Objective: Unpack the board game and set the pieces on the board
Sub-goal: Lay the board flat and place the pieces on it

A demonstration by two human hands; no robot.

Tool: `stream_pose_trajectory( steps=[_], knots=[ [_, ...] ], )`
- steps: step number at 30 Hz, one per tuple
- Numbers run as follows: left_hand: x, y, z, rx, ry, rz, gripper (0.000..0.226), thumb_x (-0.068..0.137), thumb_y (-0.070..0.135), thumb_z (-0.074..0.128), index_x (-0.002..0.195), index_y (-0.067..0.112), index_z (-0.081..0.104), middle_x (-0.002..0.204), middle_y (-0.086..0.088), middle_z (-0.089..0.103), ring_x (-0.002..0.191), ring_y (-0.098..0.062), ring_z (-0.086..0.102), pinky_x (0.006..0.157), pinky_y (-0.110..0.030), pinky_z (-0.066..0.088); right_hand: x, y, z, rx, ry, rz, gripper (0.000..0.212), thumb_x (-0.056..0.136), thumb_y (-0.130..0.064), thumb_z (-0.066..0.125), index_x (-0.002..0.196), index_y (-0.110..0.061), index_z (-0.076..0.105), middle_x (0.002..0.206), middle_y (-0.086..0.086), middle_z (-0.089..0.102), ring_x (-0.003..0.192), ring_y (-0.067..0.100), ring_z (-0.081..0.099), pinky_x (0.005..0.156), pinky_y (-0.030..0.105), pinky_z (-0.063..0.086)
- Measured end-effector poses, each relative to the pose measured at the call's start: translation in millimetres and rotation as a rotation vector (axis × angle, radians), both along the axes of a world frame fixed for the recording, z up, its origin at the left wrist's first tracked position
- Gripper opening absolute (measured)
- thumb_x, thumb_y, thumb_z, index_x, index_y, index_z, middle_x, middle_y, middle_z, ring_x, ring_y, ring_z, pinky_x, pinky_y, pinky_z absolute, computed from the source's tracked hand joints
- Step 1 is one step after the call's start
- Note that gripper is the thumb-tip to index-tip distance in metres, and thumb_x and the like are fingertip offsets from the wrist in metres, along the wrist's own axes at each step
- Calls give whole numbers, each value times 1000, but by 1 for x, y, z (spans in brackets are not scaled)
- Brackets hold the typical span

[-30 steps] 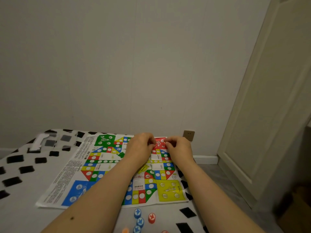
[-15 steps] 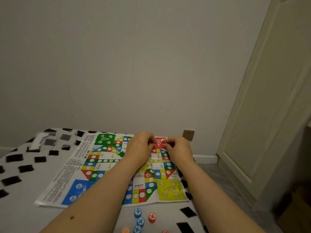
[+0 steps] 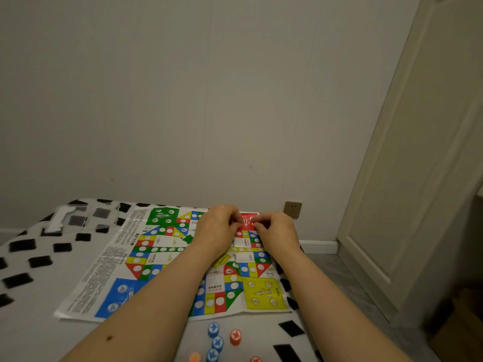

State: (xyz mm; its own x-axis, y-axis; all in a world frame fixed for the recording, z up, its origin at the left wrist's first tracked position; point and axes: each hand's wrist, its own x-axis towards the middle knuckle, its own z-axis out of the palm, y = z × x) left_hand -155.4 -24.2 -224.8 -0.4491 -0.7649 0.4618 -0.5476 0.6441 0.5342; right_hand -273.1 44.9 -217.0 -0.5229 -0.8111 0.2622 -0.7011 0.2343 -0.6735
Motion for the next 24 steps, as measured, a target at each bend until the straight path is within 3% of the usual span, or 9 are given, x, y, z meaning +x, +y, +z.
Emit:
stream_pose_trajectory(
  steps=[14, 19, 24],
  knots=[
    [6, 4, 4, 17, 40, -37, 18, 90, 26, 57, 106, 19, 61, 105, 0, 66, 93, -12, 60, 80, -30, 54, -1, 5, -1, -92, -59, 14, 30, 90, -19, 58, 120, -16, 58, 113, 5, 64, 97, 18, 63, 85, 39, 56],
    [17, 19, 11, 59, 103, -34, 15, 89, 23, 59, 102, 18, 63, 103, 2, 66, 93, -11, 60, 80, -27, 52, 5, 20, -1, -171, -87, -11, 31, 91, -18, 57, 122, -15, 56, 119, 6, 60, 102, 18, 62, 84, 39, 56],
    [43, 50, 20, 103, 121, -69, 7, 87, 17, 61, 93, 21, 64, 91, 7, 64, 89, -9, 61, 79, -28, 53, 16, 44, 0, -205, 28, -16, 23, 90, -19, 57, 113, -18, 59, 115, 0, 59, 98, 11, 59, 82, 33, 55]
  ],
)
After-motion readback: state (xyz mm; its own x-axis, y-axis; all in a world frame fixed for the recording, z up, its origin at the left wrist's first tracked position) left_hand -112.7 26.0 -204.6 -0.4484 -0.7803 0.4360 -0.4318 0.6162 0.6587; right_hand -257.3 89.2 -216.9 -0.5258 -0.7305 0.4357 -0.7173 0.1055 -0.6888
